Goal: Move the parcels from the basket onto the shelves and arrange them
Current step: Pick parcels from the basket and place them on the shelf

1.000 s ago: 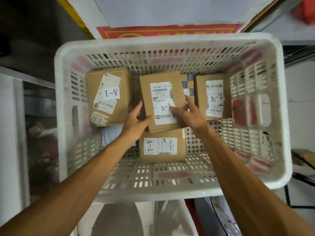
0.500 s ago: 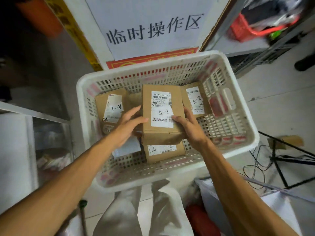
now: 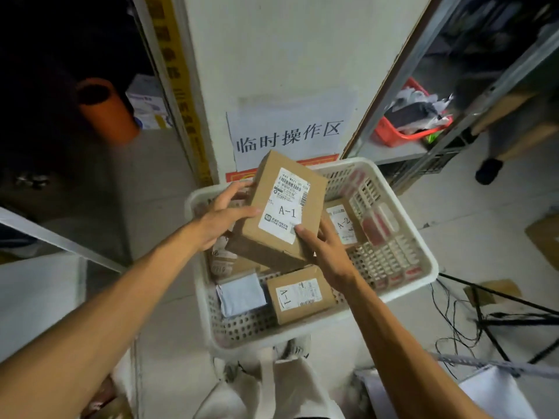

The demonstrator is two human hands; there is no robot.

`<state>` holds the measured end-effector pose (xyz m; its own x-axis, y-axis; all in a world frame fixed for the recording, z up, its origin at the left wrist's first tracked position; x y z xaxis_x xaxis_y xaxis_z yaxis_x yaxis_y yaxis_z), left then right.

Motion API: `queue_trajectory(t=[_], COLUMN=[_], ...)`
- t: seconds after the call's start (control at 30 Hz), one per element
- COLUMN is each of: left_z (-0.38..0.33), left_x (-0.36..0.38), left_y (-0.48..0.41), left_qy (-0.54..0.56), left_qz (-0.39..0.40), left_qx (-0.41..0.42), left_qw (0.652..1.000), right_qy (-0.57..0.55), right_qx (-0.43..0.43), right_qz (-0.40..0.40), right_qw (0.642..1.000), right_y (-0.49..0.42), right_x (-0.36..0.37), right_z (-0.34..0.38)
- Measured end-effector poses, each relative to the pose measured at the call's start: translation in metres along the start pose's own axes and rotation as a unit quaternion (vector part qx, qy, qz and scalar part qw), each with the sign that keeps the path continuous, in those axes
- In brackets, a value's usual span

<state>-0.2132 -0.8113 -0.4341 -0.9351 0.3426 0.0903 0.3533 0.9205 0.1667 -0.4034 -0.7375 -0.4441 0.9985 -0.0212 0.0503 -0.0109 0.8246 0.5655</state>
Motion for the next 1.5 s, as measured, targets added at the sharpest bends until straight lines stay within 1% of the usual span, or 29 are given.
queue_trajectory(t=[0.07,0.3,0.43,0.6,0.7,0.83,1.03,1.1,1.17,1.2,1.33,1.43,1.5], left_z=[-0.01,-0.037,-0.042,-0.048,-0.049,-0.068,-0.101,-0.109,-0.113,-0.116,-0.131,-0.145,-0.159], left_x=[-0.009,-0.044,-0.064,-0.069,-0.064,-0.049,-0.039,-0.038,-0.042,-0.042,-0.036,-0.027,-0.017], left_y=[0.009,0.049,0.077,0.132,0.165,0.212,0.308,0.344,0.388,0.407,0.484,0.553,0.599], left_qy=[0.0,0.03,0.047,0.042,0.041,0.016,-0.044,-0.028,0.004,0.007,-0.05,-0.056,-0.093], left_qz=[-0.009,-0.077,-0.153,-0.265,-0.316,-0.366,-0.435,-0.485,-0.547,-0.563,-0.572,-0.612,-0.631], left_qx=[0.011,0.022,0.024,0.045,0.052,0.102,0.14,0.138,0.145,0.151,0.163,0.202,0.228], left_qw=[1.0,0.996,0.987,0.962,0.946,0.925,0.888,0.863,0.824,0.812,0.802,0.763,0.735], right_qy=[0.013,0.09,0.101,0.108,0.113,0.115,0.112,0.094,0.075,0.073,0.081,0.099,0.095], right_qx=[-0.006,-0.061,-0.074,-0.043,-0.027,-0.023,-0.053,-0.043,-0.029,-0.029,-0.06,-0.098,-0.129], right_qz=[0.028,0.109,0.169,0.26,0.308,0.371,0.46,0.485,0.514,0.529,0.579,0.614,0.64], right_qw=[1.0,0.988,0.978,0.958,0.944,0.921,0.879,0.868,0.854,0.845,0.809,0.777,0.752], right_y=[0.003,0.004,0.003,0.011,0.018,0.037,0.087,0.11,0.14,0.157,0.229,0.289,0.333], right_x=[0.01,0.051,0.074,0.097,0.114,0.144,0.213,0.24,0.268,0.281,0.324,0.348,0.362], right_z=[0.014,0.072,0.082,0.075,0.07,0.067,0.086,0.087,0.084,0.082,0.073,0.065,0.061])
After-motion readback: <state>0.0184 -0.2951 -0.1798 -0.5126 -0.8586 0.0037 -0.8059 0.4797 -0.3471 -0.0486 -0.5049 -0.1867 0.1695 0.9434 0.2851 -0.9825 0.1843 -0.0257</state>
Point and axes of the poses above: each hand's wrist, its own y-axis away from the middle knuckle, its own x-axis out of the palm, z = x × y, the point moved 8 cm from there along -y, towards the middle knuckle, and after that the axes turned 13 degrees about x, right-handed, at the moved point
